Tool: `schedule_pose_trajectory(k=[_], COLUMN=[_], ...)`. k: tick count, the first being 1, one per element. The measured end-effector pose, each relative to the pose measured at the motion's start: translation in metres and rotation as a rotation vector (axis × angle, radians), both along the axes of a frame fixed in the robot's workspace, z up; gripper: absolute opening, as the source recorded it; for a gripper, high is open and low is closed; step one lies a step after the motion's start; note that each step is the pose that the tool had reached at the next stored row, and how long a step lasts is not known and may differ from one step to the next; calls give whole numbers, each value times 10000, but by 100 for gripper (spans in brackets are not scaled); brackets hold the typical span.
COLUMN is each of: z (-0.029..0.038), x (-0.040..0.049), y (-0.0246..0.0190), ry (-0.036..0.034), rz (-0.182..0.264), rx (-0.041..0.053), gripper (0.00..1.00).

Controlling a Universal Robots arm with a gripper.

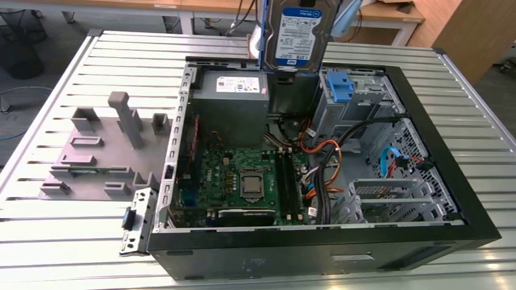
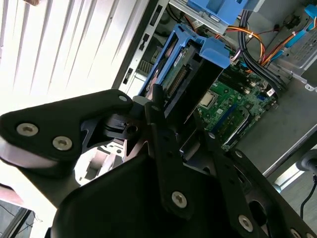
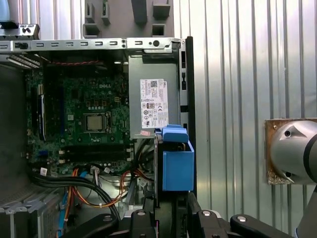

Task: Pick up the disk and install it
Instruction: 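Pick up the disk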

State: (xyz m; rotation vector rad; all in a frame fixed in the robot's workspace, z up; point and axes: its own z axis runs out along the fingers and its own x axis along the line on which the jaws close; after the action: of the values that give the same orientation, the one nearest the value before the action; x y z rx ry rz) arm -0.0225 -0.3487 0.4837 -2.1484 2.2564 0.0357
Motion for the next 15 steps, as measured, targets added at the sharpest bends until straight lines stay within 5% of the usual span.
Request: schedule_pose_trajectory(k=[15], z=[-1], x=[1], y=[-69], ry=[-1], rz=[0], rx=[1], gripper=[35])
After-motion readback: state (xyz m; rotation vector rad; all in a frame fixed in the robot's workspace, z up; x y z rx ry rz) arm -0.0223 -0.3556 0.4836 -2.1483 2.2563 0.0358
